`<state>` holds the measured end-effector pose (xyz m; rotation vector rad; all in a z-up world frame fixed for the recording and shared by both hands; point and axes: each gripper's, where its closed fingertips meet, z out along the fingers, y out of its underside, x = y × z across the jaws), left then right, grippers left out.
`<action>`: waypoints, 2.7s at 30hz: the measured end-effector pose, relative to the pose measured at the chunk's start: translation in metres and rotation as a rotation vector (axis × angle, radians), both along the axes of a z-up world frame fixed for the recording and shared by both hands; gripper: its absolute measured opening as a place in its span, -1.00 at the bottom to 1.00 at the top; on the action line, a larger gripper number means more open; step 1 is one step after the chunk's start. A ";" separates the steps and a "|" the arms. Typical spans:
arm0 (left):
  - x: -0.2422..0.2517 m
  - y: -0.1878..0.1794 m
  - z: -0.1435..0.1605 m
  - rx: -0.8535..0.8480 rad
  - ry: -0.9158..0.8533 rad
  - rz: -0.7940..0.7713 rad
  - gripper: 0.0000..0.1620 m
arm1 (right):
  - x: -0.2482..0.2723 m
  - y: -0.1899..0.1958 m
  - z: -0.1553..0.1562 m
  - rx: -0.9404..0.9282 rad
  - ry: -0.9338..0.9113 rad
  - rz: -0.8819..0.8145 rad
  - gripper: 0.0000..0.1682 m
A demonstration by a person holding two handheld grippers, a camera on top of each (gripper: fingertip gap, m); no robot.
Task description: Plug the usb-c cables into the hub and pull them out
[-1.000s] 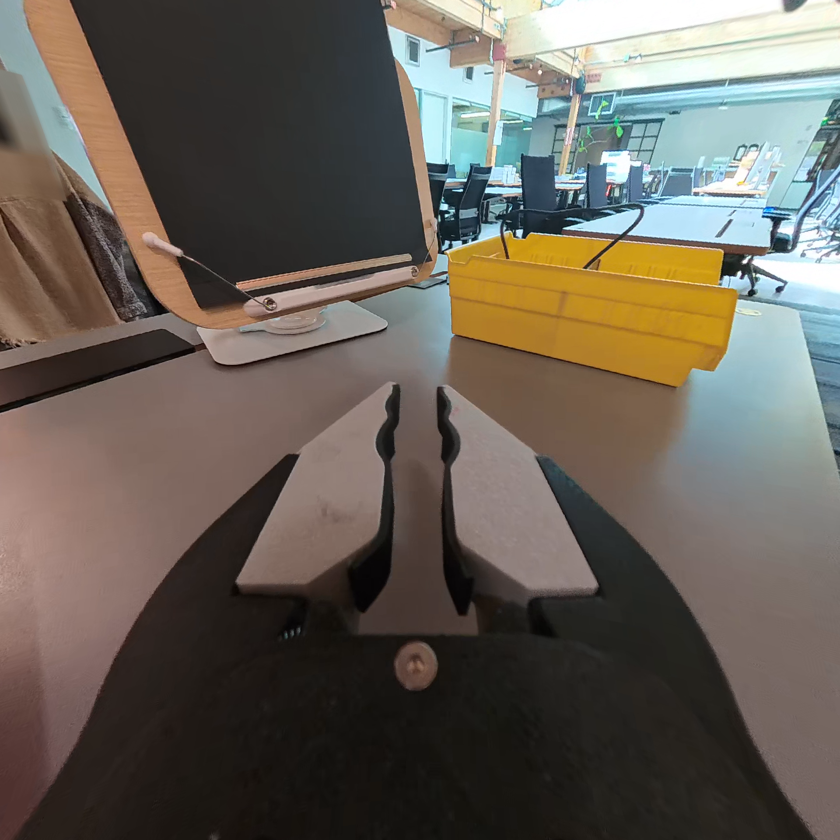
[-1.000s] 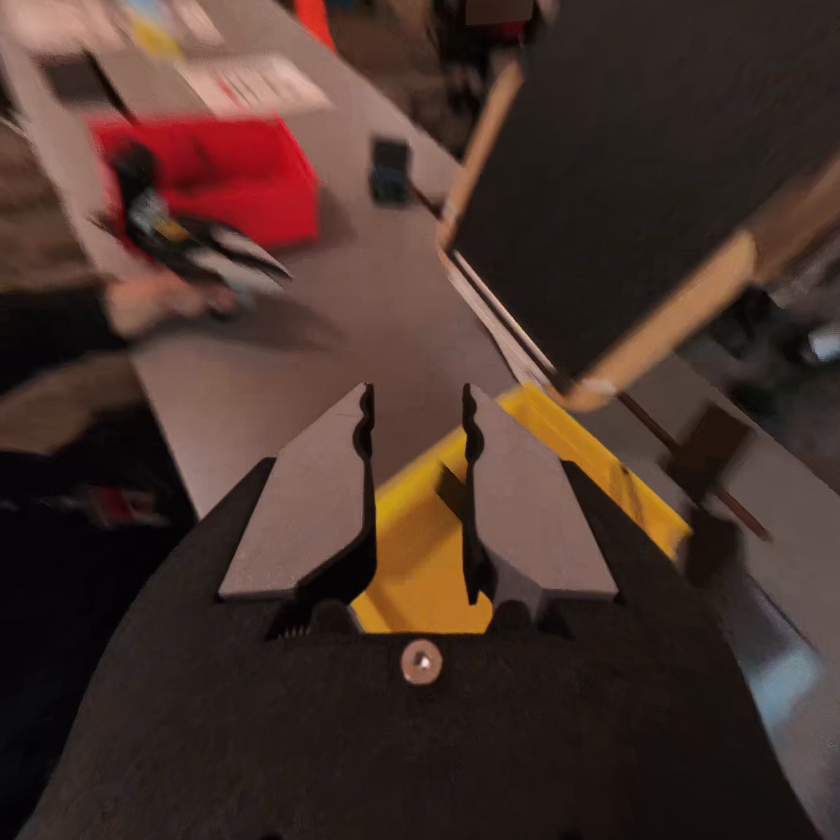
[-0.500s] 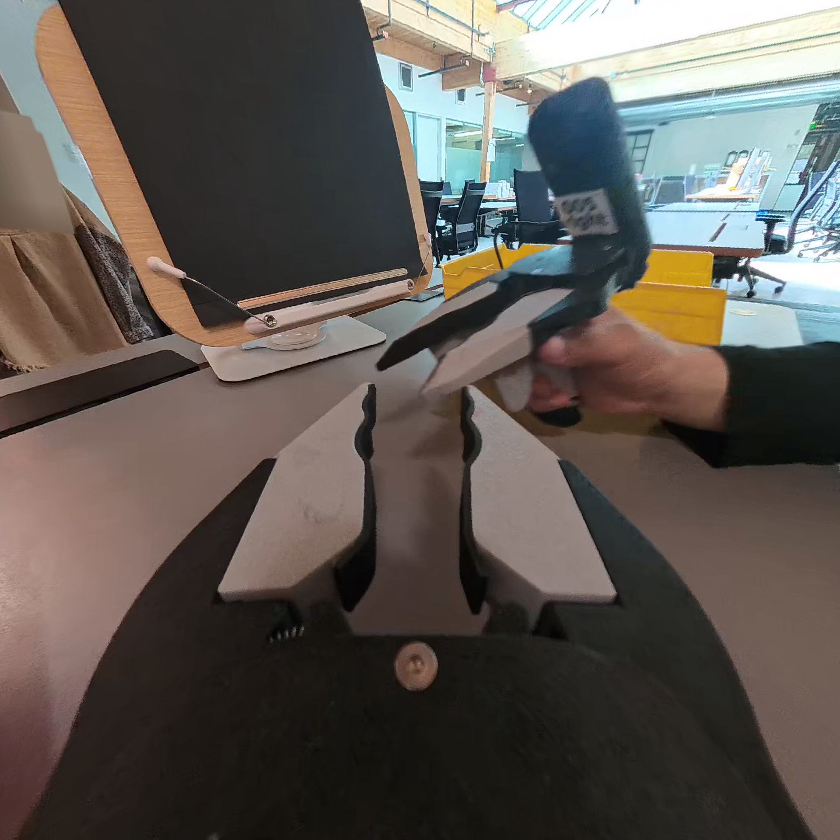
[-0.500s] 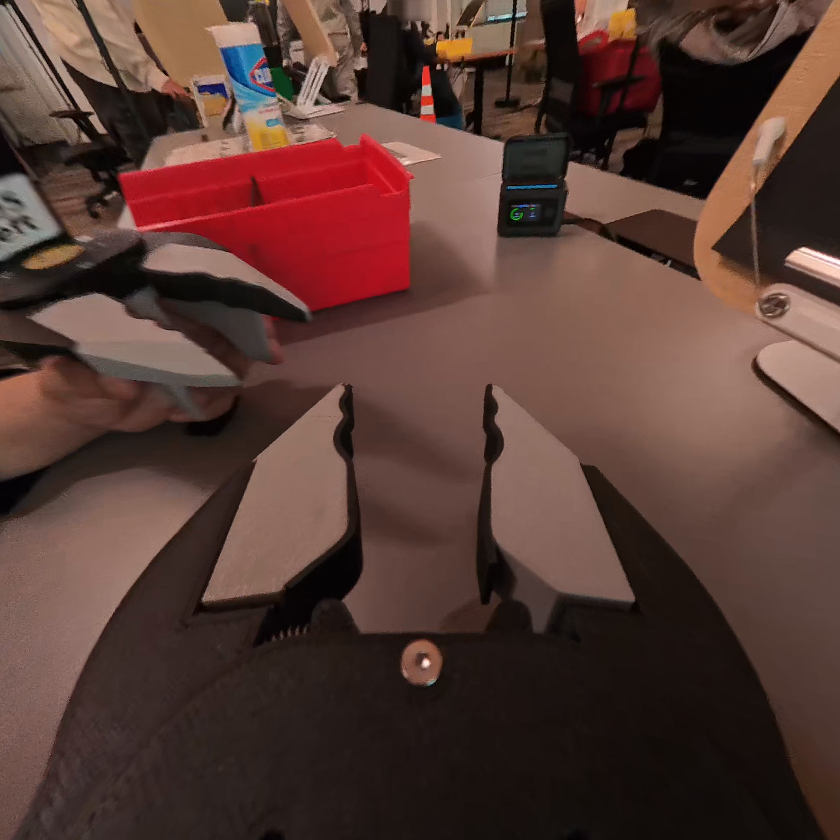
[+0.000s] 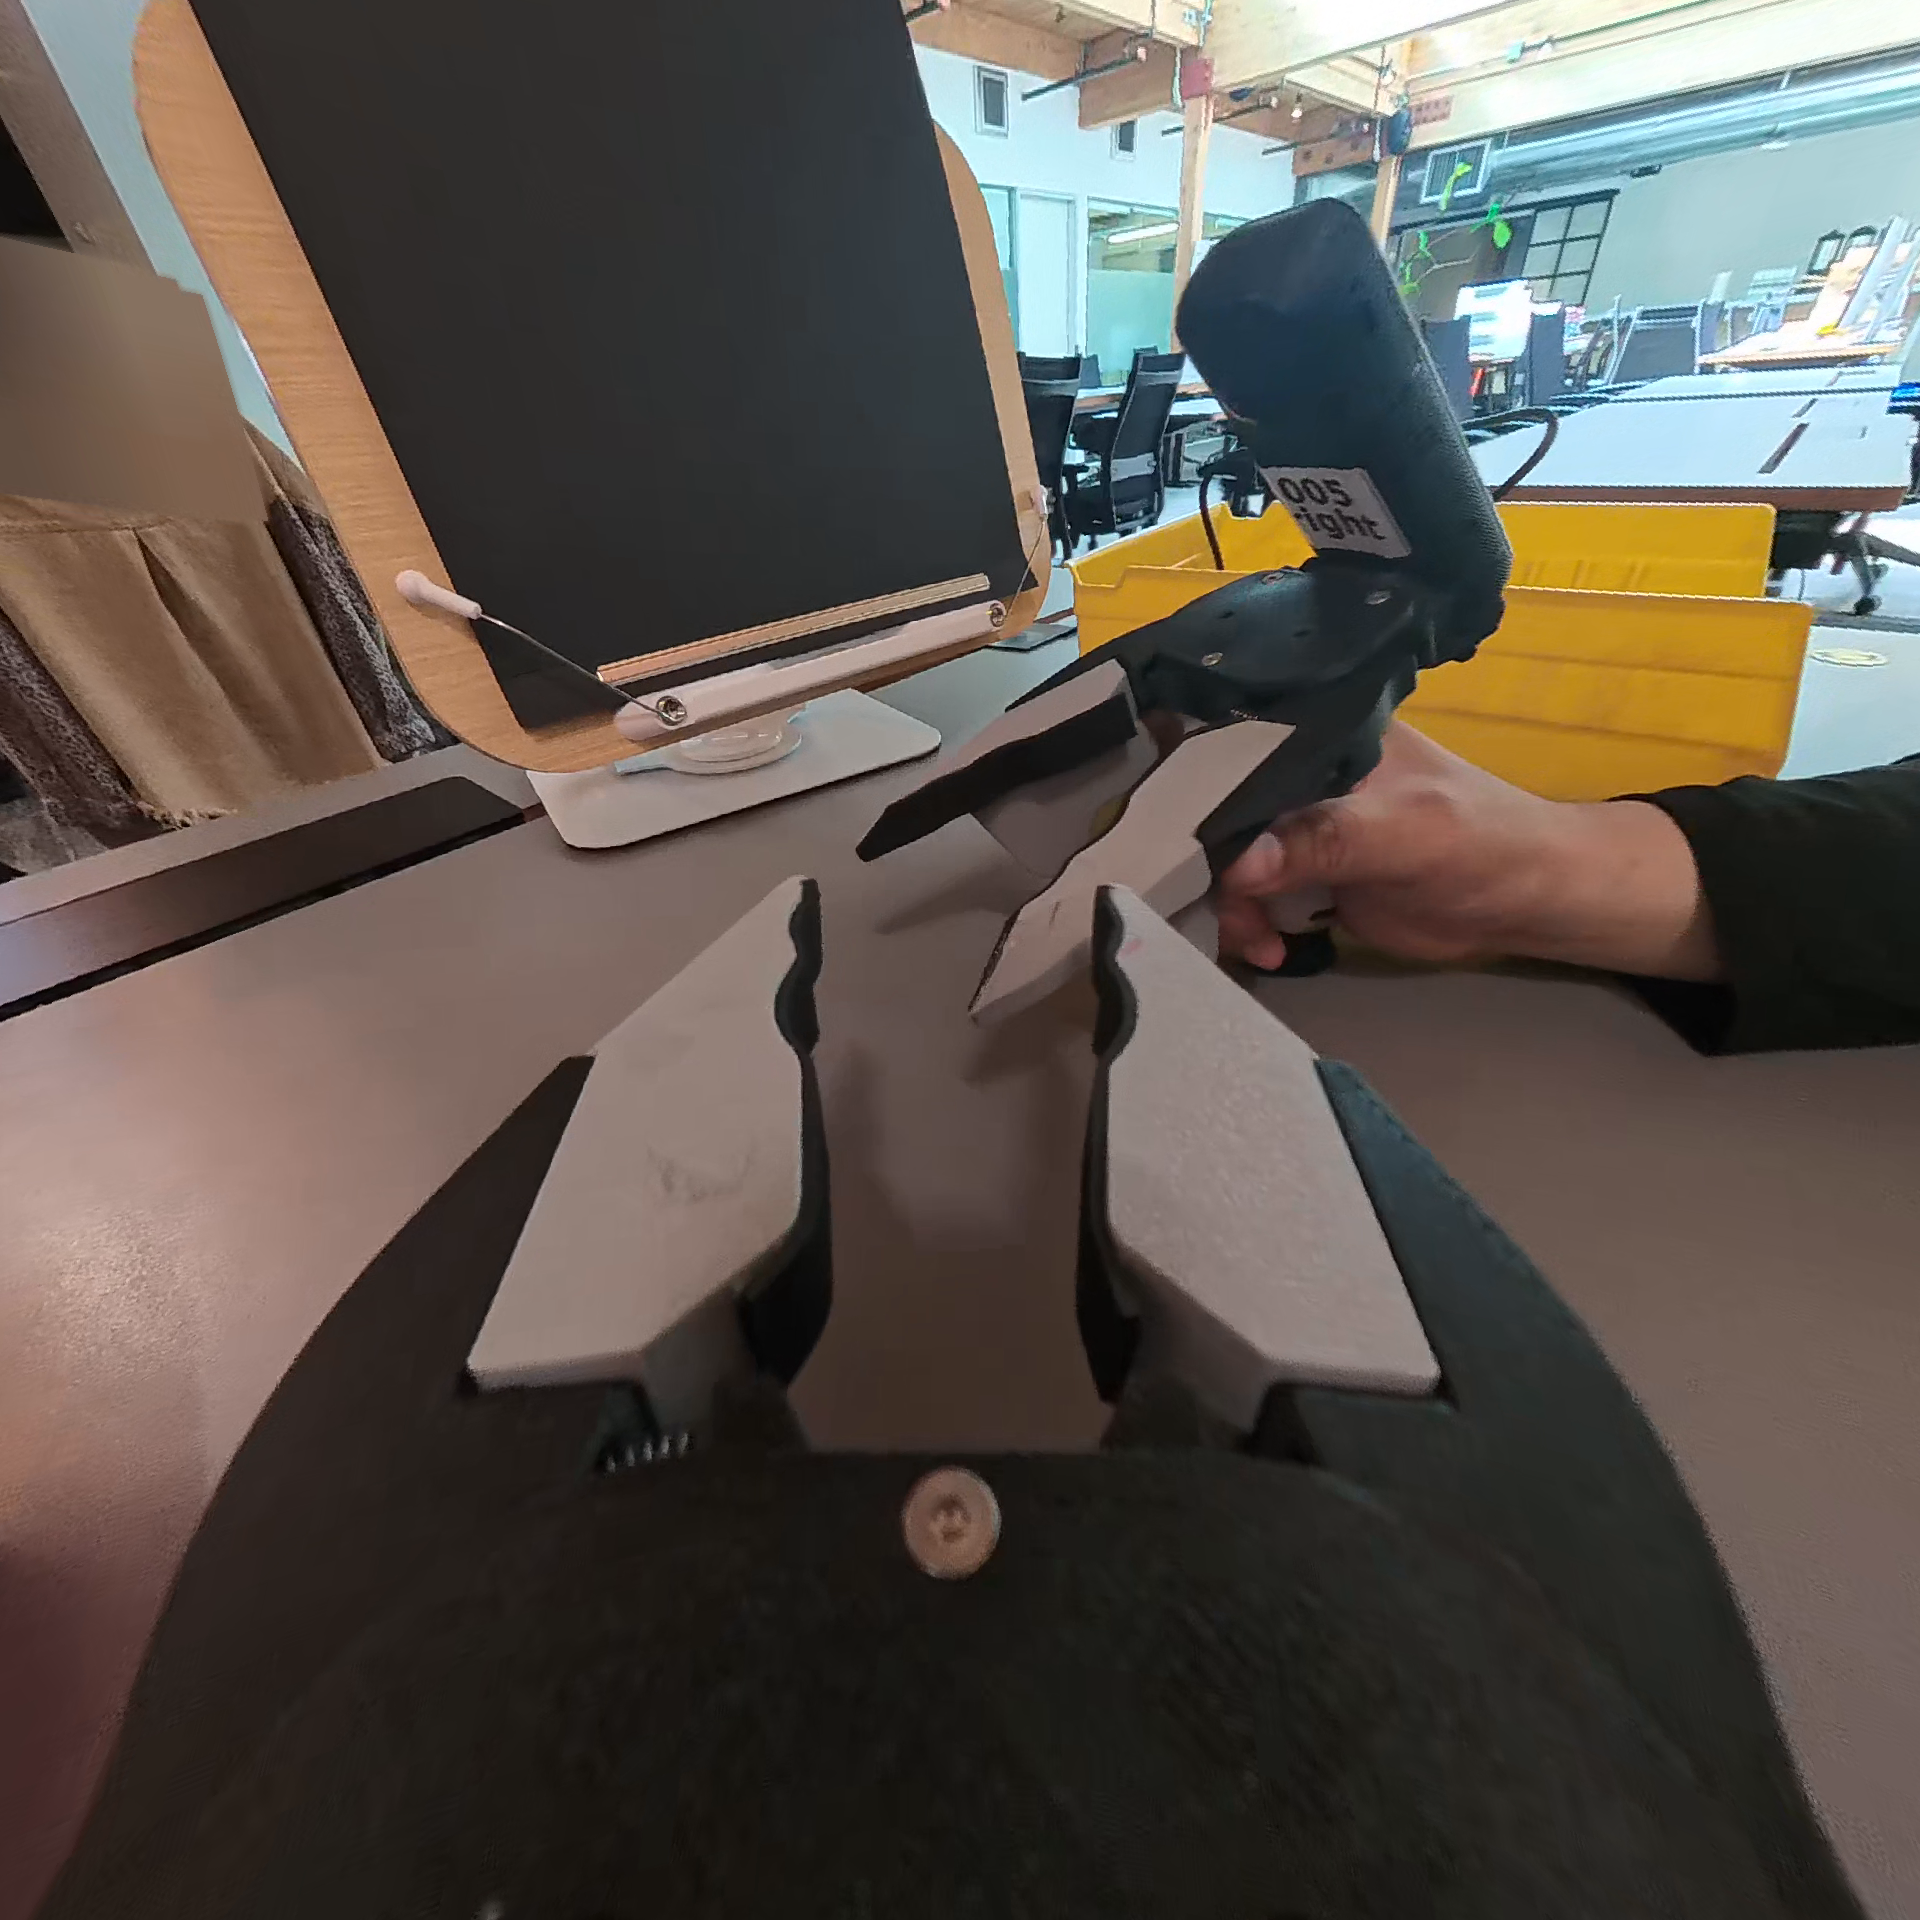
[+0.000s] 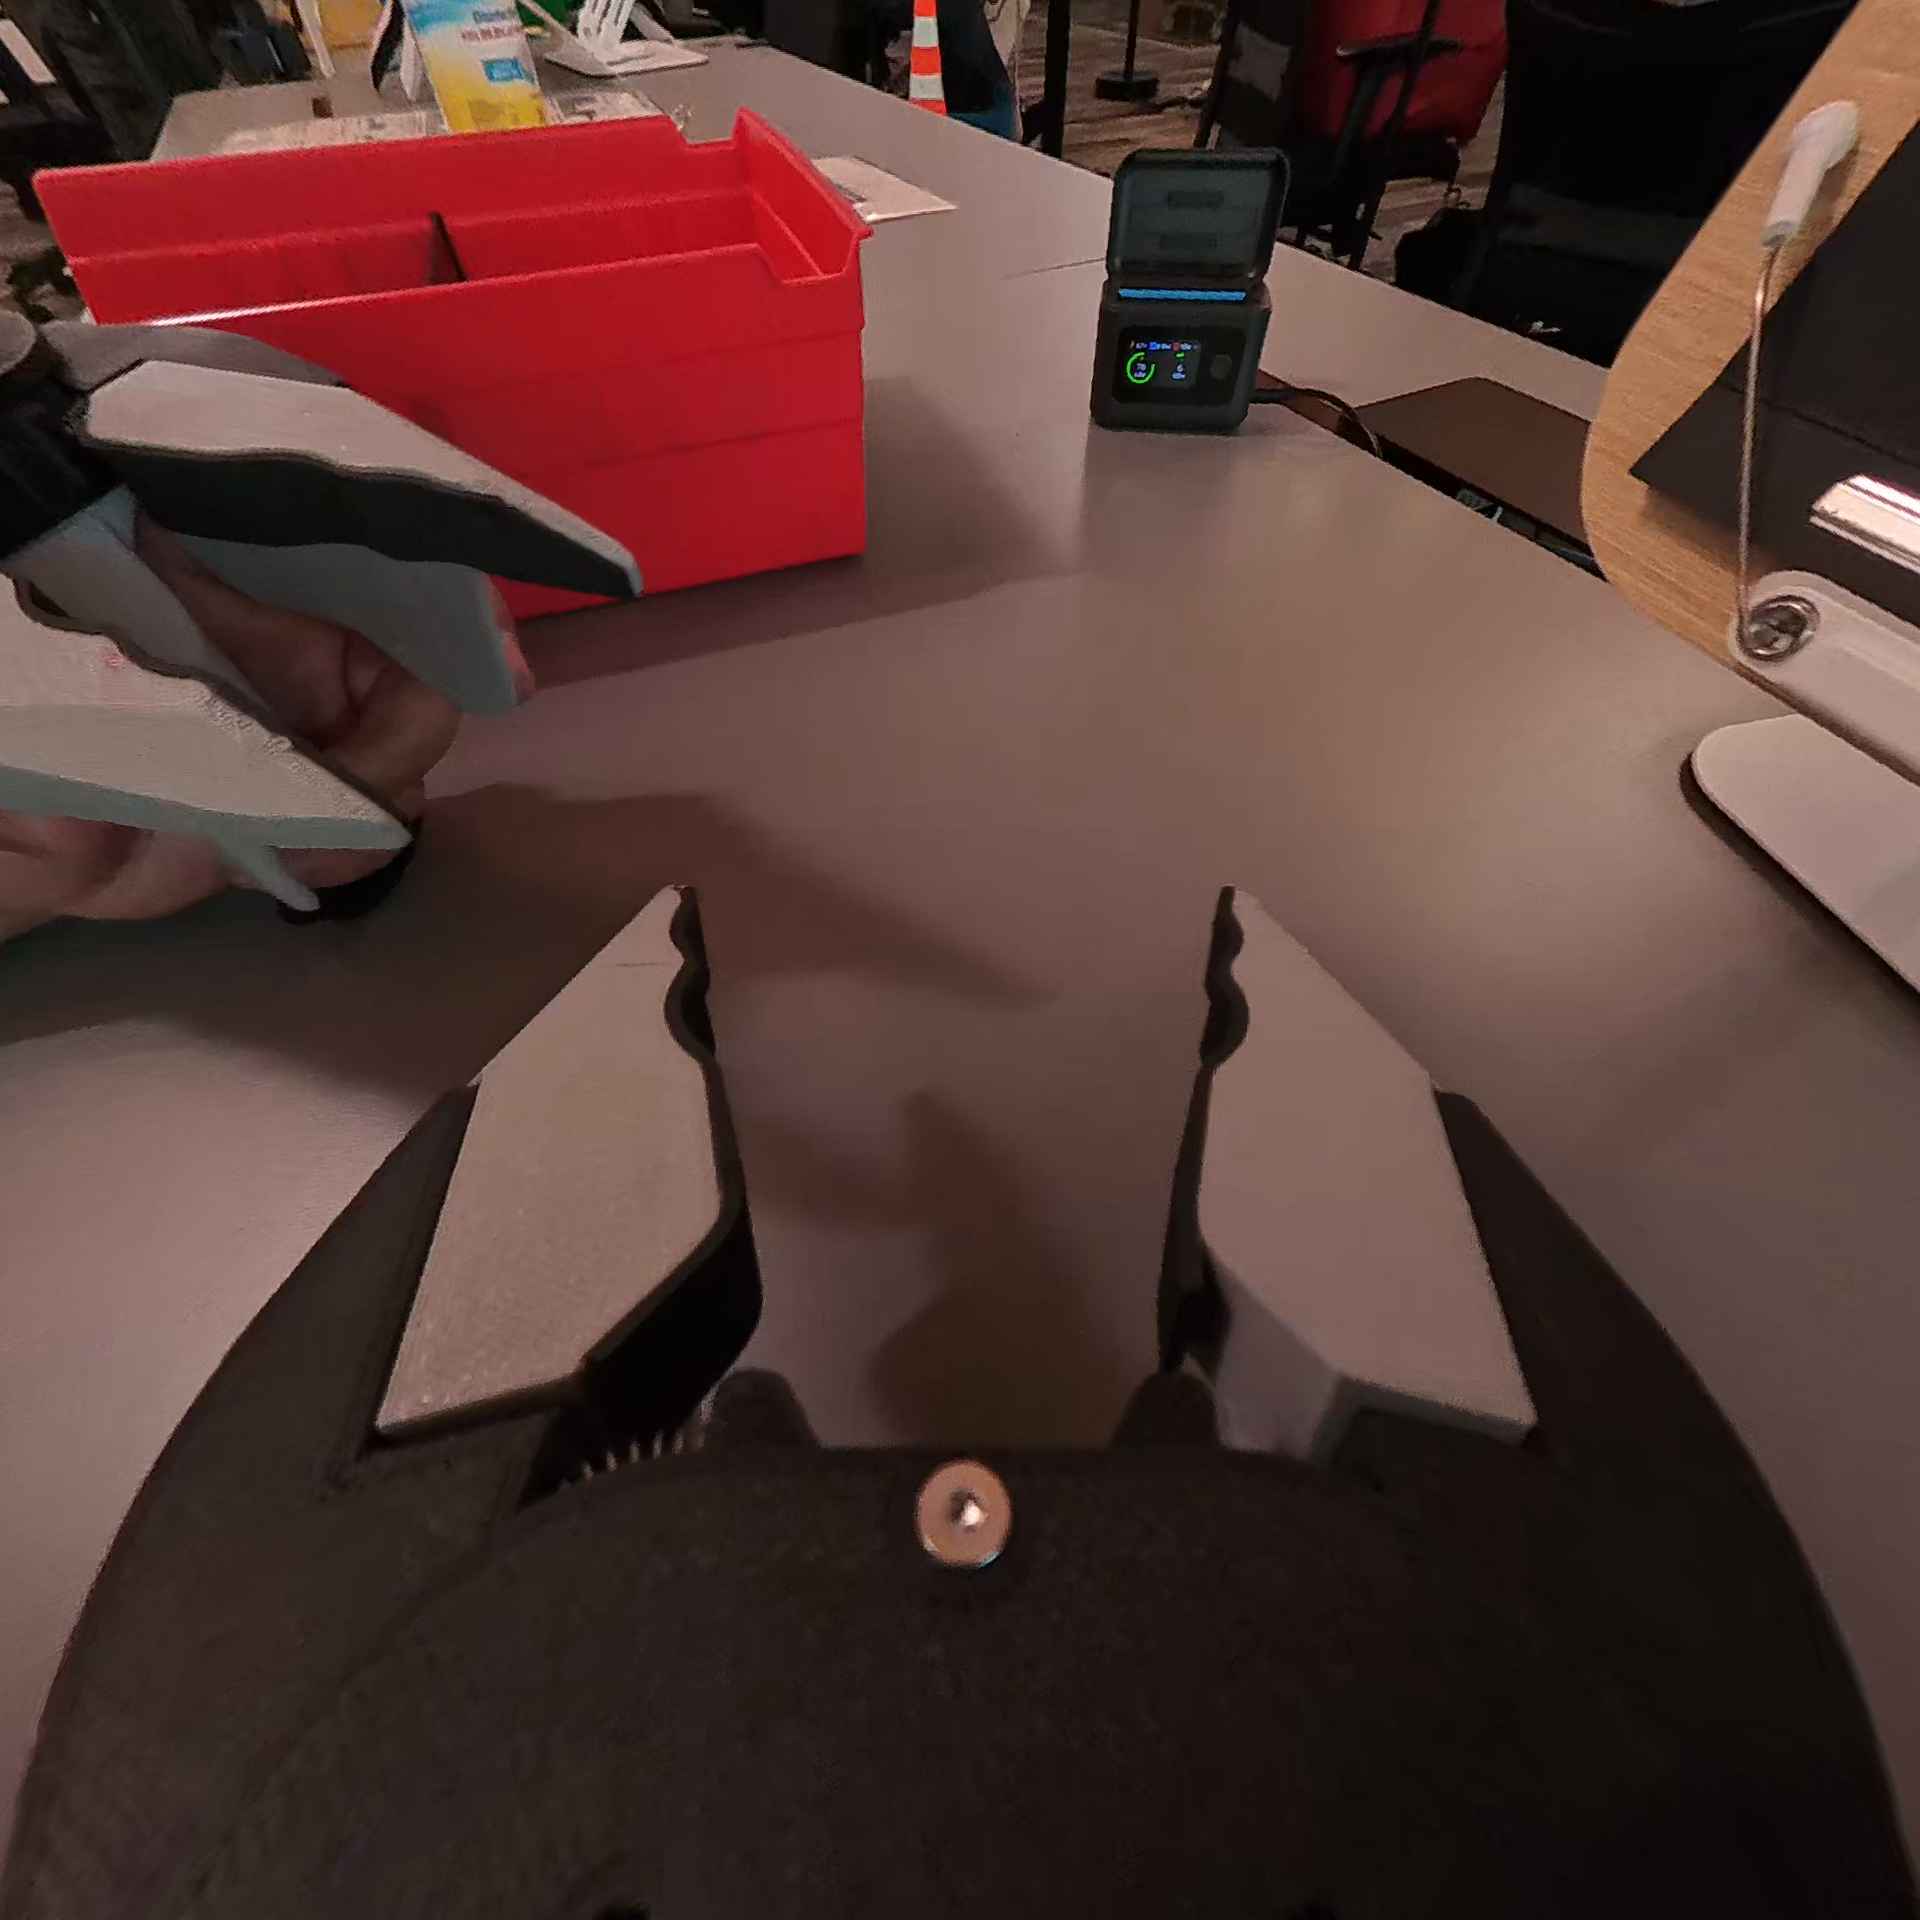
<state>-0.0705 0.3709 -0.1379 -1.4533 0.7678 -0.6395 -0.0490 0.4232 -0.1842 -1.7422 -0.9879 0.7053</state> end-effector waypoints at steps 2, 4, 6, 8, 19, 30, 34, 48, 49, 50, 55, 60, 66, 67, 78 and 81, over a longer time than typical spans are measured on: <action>0.000 -0.002 0.002 0.023 0.001 0.005 -0.42 | 0.003 0.001 0.003 0.000 0.020 -0.016 0.13; 0.000 -0.004 0.003 0.049 0.004 0.015 -0.48 | 0.006 0.001 0.005 -0.003 0.042 -0.025 0.13; -0.001 -0.003 0.003 0.064 0.015 0.039 -0.47 | 0.008 0.000 0.006 -0.009 0.053 -0.030 0.13; -0.001 0.000 0.002 0.066 0.030 0.070 -0.42 | 0.010 -0.001 0.007 -0.009 0.061 -0.029 0.12; 0.006 -0.010 -0.012 -0.085 0.064 0.009 -0.25 | 0.009 -0.004 0.006 -0.001 0.048 -0.020 0.09; -0.113 -0.004 0.100 -0.141 0.394 0.122 -0.38 | 0.003 -0.001 0.002 -0.017 0.026 0.010 0.02; -0.217 0.069 0.083 -0.289 0.703 0.313 -0.42 | 0.000 -0.002 0.001 -0.024 0.021 0.019 -0.02; -0.341 0.128 -0.085 -0.710 1.264 0.333 -0.53 | -0.002 -0.002 0.004 -0.002 0.038 0.030 -0.10; -0.353 0.124 -0.090 -0.772 1.328 0.371 -0.56 | -0.002 -0.003 0.005 0.000 0.043 0.031 -0.12; -0.357 0.115 -0.095 -0.850 1.339 0.380 -0.59 | -0.002 -0.003 0.006 -0.001 0.047 0.031 -0.13; -0.357 0.108 -0.100 -1.064 1.200 0.523 -0.70 | -0.003 -0.002 0.004 -0.002 0.037 0.030 -0.18; -0.368 0.106 -0.102 -1.121 1.225 0.598 -0.93 | -0.003 -0.007 0.007 0.040 0.032 0.036 -0.24; -0.360 0.124 -0.033 -0.802 1.229 0.707 -0.98 | -0.003 -0.008 0.007 0.037 0.033 0.039 -0.29; -0.359 0.128 -0.013 -0.727 1.238 0.735 -0.98 | -0.003 -0.008 0.007 0.039 0.032 0.038 -0.29; -0.317 0.113 0.179 -0.155 1.352 0.919 -0.99 | -0.003 -0.008 0.008 0.046 0.036 0.038 -0.30; -0.288 0.101 0.195 -0.107 1.305 0.877 -0.99 | -0.003 -0.009 0.008 0.056 0.034 0.041 -0.30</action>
